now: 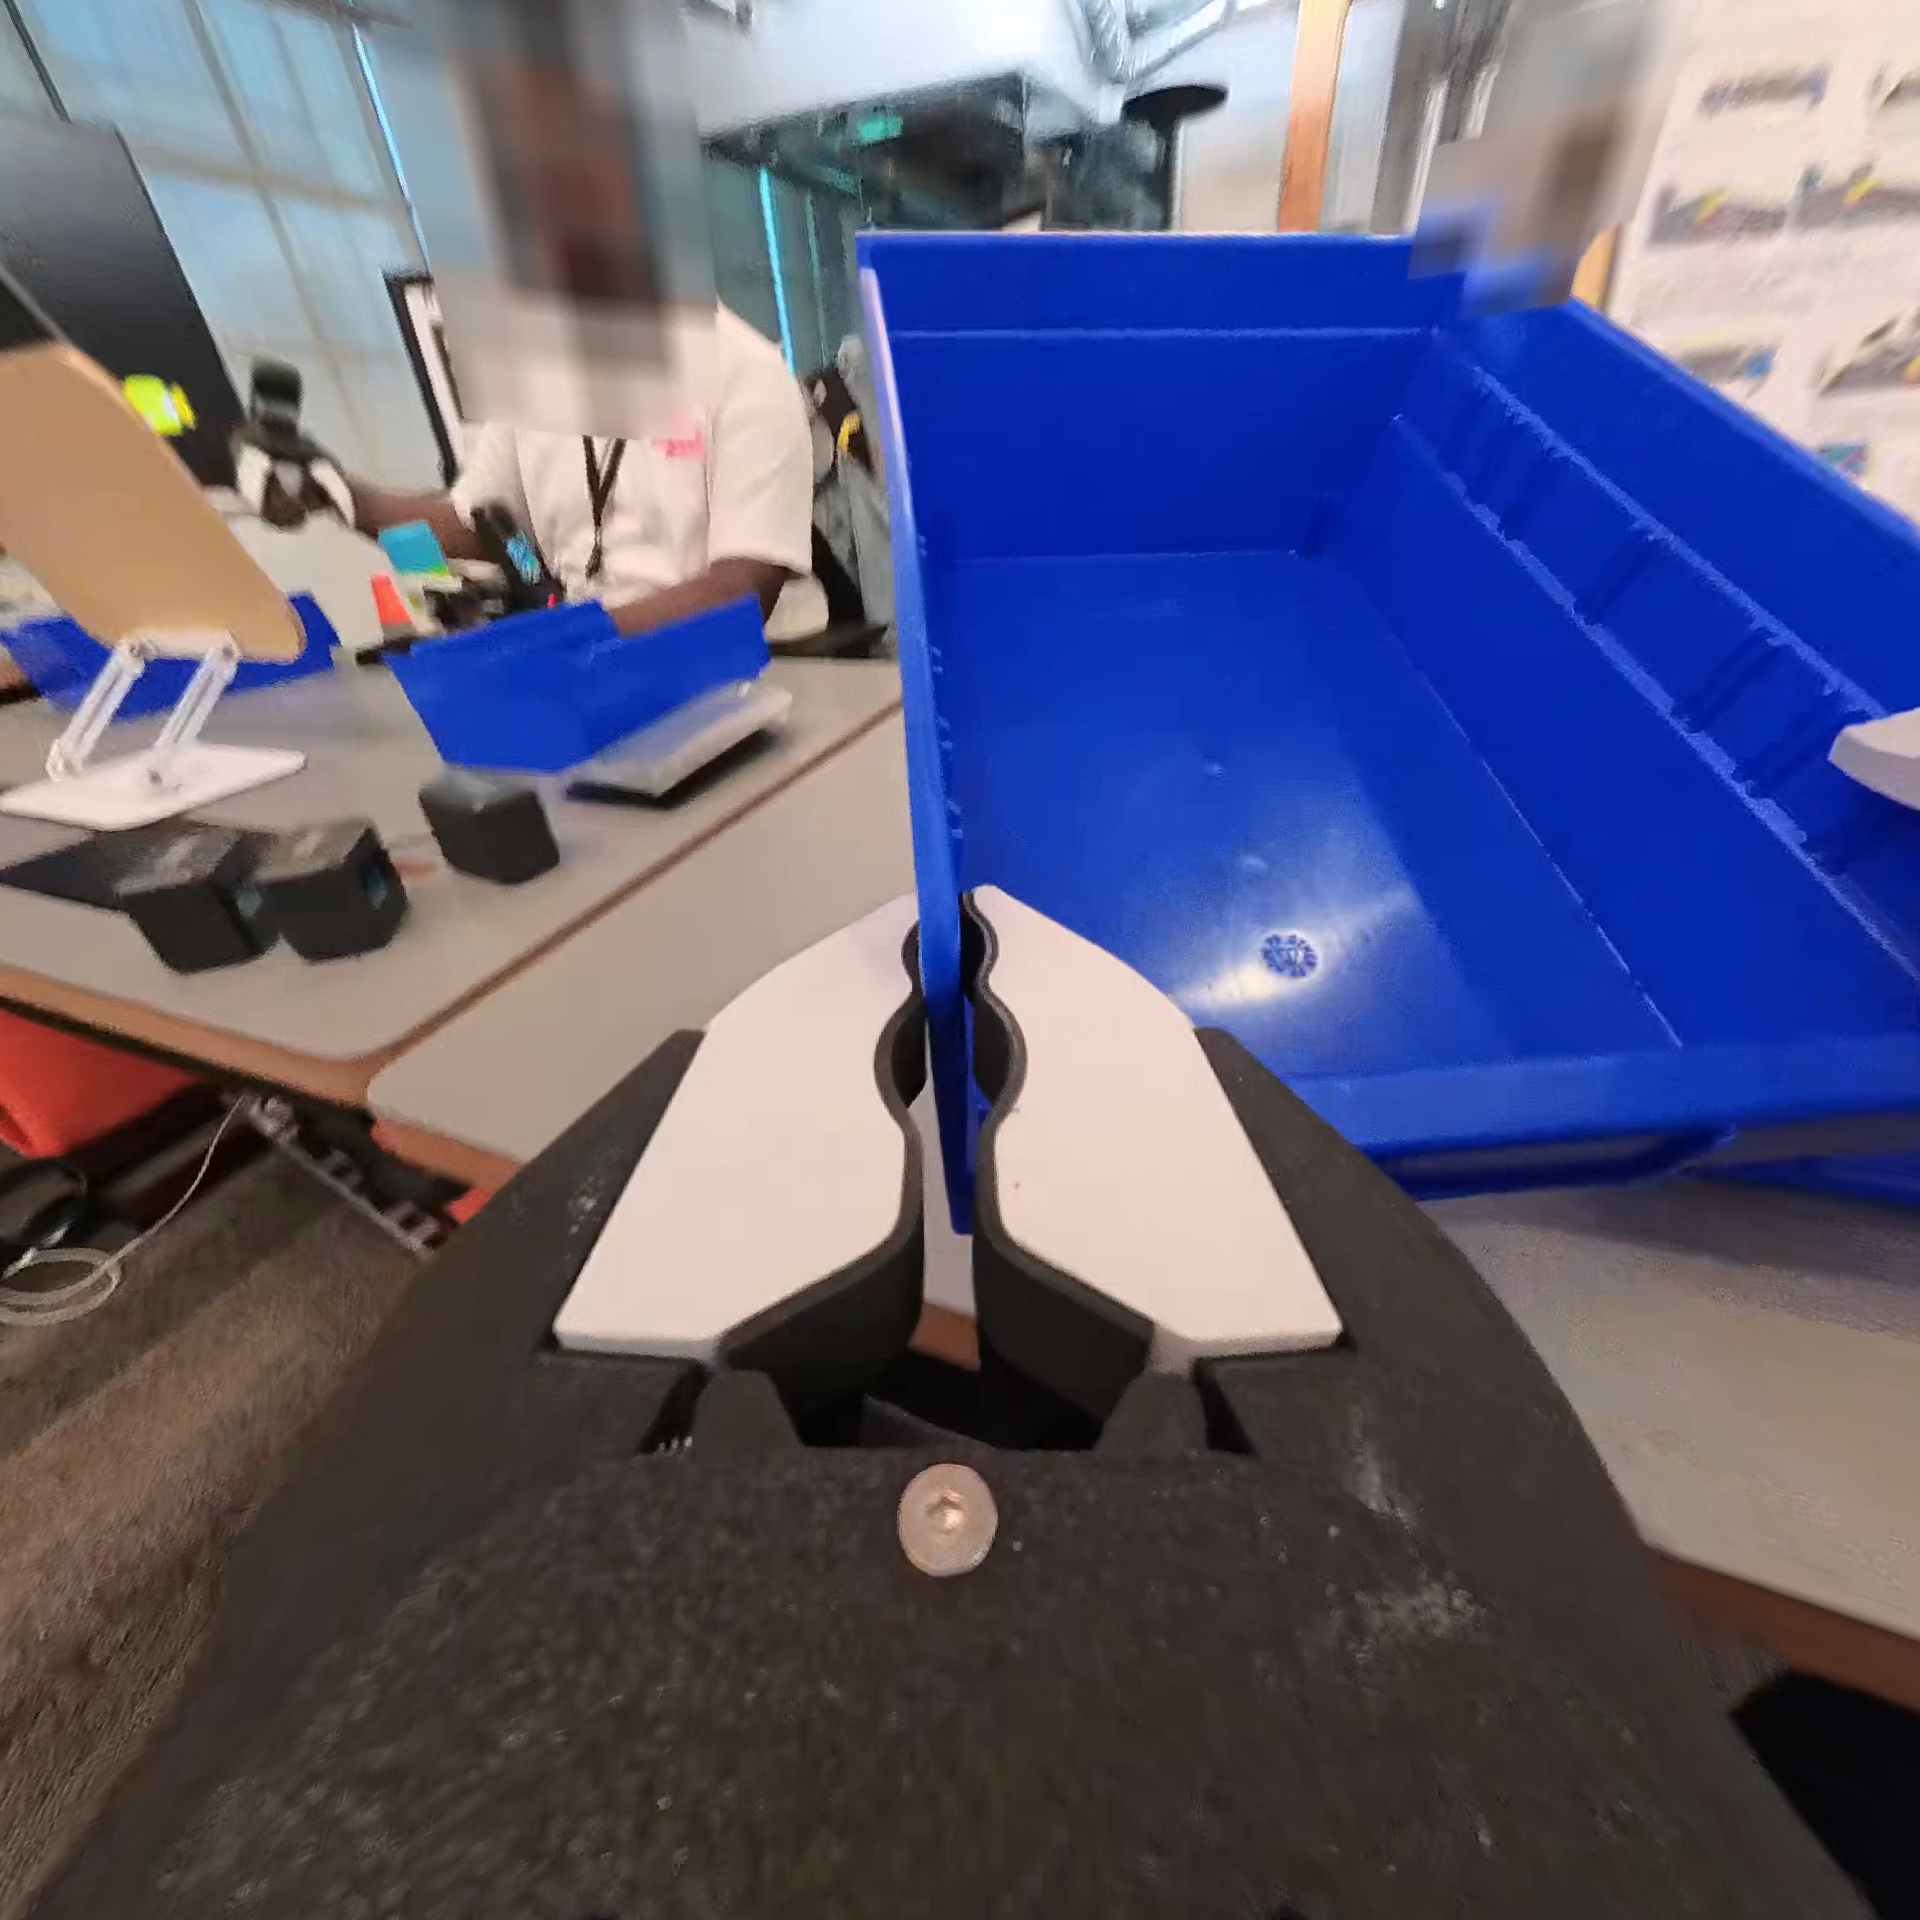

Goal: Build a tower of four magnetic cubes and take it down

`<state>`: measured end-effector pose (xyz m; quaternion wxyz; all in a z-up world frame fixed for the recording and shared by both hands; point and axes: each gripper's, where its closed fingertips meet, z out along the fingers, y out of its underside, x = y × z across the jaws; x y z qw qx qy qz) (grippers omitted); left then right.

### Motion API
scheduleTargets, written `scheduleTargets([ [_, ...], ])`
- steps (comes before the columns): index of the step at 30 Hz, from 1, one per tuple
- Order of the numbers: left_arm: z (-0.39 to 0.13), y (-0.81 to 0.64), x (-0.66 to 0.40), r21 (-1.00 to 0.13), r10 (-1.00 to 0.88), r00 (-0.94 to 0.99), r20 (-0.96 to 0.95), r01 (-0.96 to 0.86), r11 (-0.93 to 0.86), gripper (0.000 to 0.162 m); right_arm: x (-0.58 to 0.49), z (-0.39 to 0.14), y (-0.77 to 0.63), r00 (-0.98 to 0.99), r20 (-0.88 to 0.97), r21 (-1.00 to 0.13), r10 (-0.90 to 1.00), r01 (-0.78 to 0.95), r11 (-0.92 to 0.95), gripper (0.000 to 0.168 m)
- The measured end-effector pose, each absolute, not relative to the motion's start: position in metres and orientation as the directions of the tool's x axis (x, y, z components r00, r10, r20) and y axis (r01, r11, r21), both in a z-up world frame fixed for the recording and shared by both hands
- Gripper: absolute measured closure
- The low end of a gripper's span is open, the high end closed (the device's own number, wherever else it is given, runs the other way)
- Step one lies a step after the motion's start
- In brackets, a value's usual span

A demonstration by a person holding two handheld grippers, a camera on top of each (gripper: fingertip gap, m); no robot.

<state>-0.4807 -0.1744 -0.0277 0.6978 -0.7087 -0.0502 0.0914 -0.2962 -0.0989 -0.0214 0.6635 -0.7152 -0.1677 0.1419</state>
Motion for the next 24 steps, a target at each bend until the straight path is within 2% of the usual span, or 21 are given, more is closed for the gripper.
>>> scheduleTargets([
  [6,0.025,-0.131,-0.373,-0.993,0.001,0.998,-0.065,-0.065,0.104,0.158,-0.175,0.056,-0.089,0.973,0.037,-0.998,0.228,0.023,0.065,0.164],
  [12,0.047,-0.091,-0.198,-0.995,-0.283,0.959,-0.023,0.005,0.096,0.159,0.008,0.073,-0.098,0.998,0.026,-0.999,-0.052,0.027,0.028,0.165],
  [17,0.013,-0.072,-0.042,-1.0,-0.456,0.89,0.015,0.013,-0.008,0.159,0.16,0.035,-0.111,0.968,0.004,-0.996,-0.251,-0.019,-0.087,0.165],
  [24,-0.077,-0.053,0.084,-0.969,-0.518,0.854,0.039,-0.094,-0.228,0.159,0.281,-0.064,-0.096,0.952,-0.096,-0.944,-0.29,-0.179,-0.277,0.165],
])
